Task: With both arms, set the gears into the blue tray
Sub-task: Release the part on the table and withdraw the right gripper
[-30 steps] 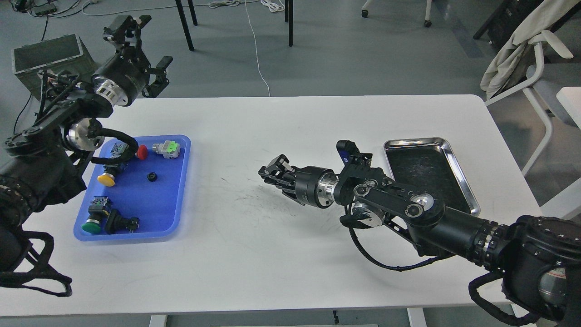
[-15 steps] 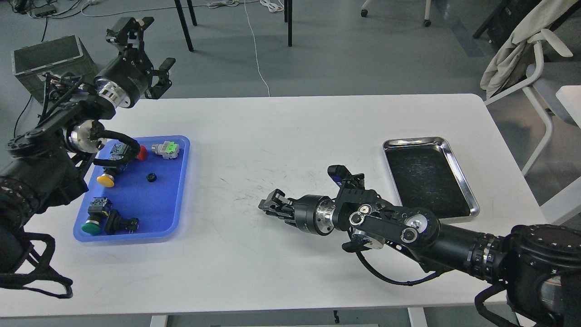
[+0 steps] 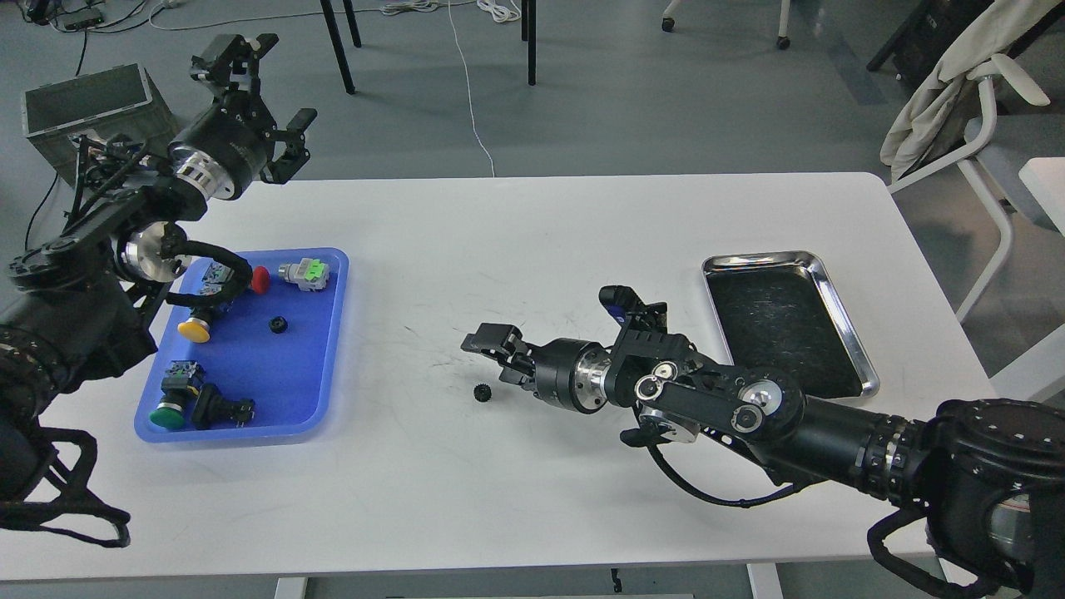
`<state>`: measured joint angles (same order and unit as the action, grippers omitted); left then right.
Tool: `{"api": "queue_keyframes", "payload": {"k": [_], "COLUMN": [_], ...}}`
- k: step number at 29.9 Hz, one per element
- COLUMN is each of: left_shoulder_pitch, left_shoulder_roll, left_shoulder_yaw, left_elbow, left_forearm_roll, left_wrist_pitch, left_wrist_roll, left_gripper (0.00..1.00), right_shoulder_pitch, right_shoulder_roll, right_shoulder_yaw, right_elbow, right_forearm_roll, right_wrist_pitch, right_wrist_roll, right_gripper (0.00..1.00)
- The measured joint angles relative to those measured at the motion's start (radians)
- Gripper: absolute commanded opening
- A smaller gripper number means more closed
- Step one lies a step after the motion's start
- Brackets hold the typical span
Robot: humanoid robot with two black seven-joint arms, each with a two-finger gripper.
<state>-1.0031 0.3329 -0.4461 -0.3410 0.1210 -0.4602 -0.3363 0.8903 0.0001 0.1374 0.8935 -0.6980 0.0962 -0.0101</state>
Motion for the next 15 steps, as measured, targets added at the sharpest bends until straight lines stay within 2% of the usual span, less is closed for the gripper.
{"api": "queue_keyframes", "payload": {"k": [7,15], "left_shoulder_pitch": [-0.011,-0.046], "left_shoulder_roll": [0.014,0.062], "left_shoulder_yaw": [0.003,0.009], "left_elbow": [0.001,-0.011], "left_forearm_roll": [0.005,0.083], "left_wrist_pitch": [0.002,0.0], "left_wrist_roll": [0.009,0.016], "left_gripper": [0.98,0.98], "right_shoulder_pitch": [0.054,0.053], "right_shoulder_roll": [0.0,-0.023], "right_shoulder_yaw": [0.228,0.511], "right_elbow": [-0.074,-0.071], "right_forearm_roll": [0.004,0.062], "right_wrist_pitch": [0.014,0.021], "right_wrist_roll": [-0.01,-0.011], "right_gripper": [1.0,1.0]}}
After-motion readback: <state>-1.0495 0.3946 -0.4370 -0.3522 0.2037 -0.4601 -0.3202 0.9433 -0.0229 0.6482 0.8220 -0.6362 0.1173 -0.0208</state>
